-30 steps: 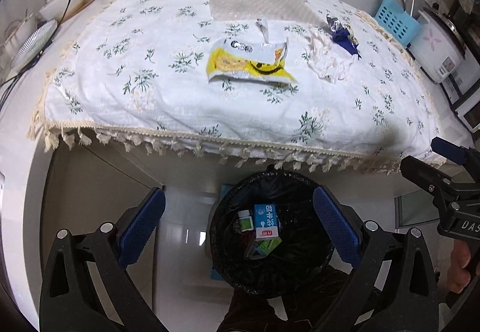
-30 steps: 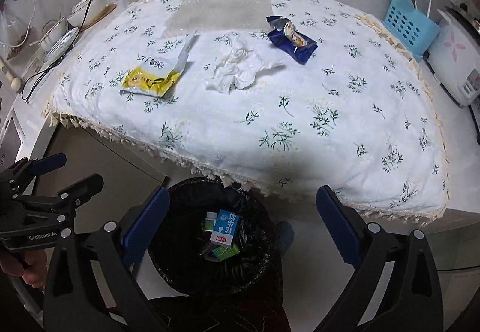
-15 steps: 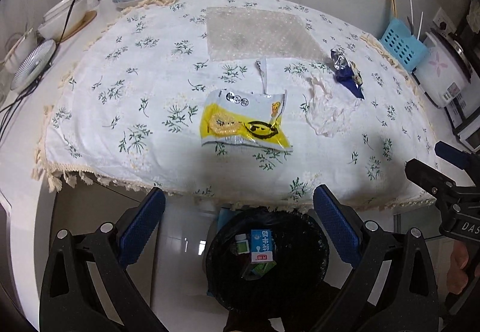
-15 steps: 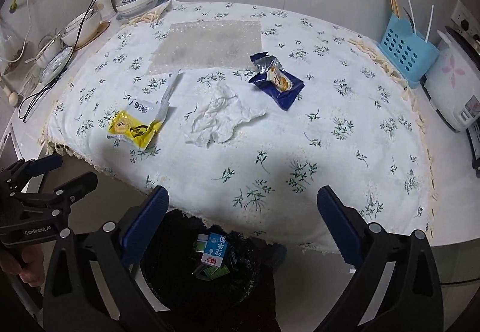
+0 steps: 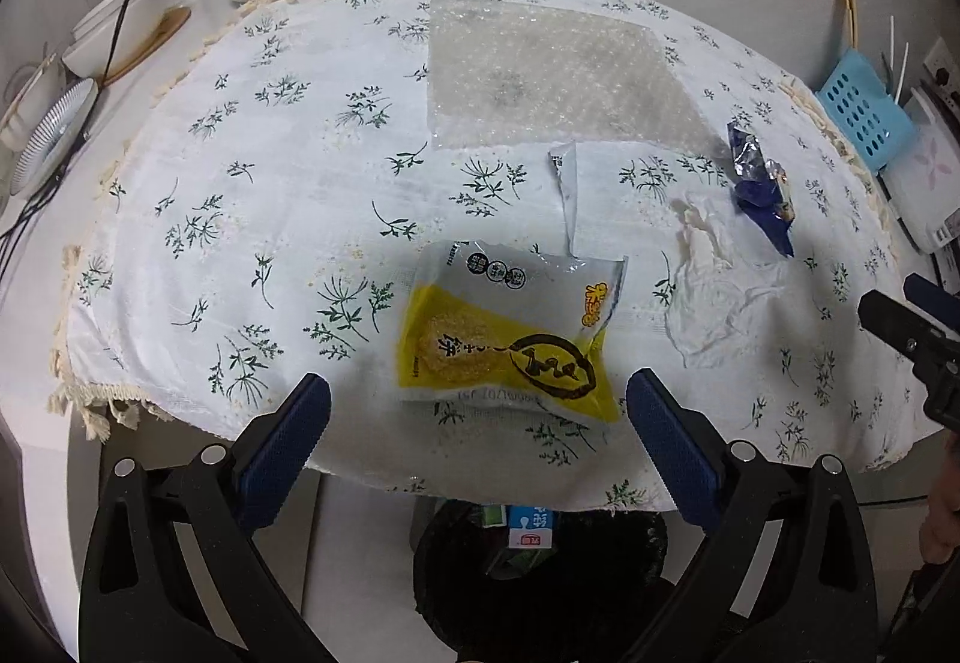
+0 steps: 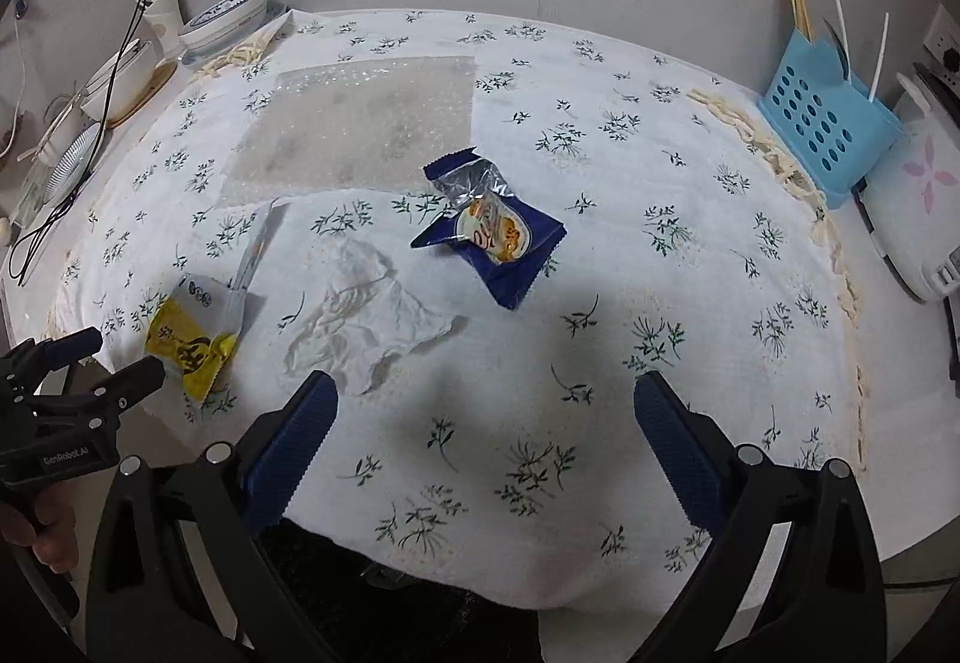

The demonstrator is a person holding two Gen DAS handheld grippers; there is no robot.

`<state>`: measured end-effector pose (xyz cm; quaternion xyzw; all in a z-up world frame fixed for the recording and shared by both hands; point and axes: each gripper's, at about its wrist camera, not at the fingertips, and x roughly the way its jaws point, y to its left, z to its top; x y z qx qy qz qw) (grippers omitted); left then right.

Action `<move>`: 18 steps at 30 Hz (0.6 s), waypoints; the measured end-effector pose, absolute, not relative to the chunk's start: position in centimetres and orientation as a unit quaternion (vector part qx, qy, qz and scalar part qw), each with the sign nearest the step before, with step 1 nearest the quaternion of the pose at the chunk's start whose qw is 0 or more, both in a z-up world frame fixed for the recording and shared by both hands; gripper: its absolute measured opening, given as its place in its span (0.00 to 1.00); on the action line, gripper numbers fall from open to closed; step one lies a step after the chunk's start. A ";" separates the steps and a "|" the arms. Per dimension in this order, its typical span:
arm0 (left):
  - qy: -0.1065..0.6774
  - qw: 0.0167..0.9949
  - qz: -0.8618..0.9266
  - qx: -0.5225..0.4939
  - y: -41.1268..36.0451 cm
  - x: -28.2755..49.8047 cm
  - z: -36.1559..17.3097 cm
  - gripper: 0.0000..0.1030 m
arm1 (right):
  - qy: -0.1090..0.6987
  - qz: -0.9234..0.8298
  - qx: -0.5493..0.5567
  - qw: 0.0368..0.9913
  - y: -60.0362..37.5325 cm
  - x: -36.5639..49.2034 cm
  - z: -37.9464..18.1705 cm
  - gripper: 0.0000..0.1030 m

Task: Collect trash
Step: 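Grasp the yellow snack bag with the left tool while the right tool grasps the blue wrapper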

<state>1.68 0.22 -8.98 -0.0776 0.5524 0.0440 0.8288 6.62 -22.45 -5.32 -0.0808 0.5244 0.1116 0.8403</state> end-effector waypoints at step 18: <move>0.611 0.785 0.075 -0.066 -0.1 6.1 -12.7 0.84 | 0.573 0.160 -0.088 0.798 -22.0 16.4 -10.8 0.73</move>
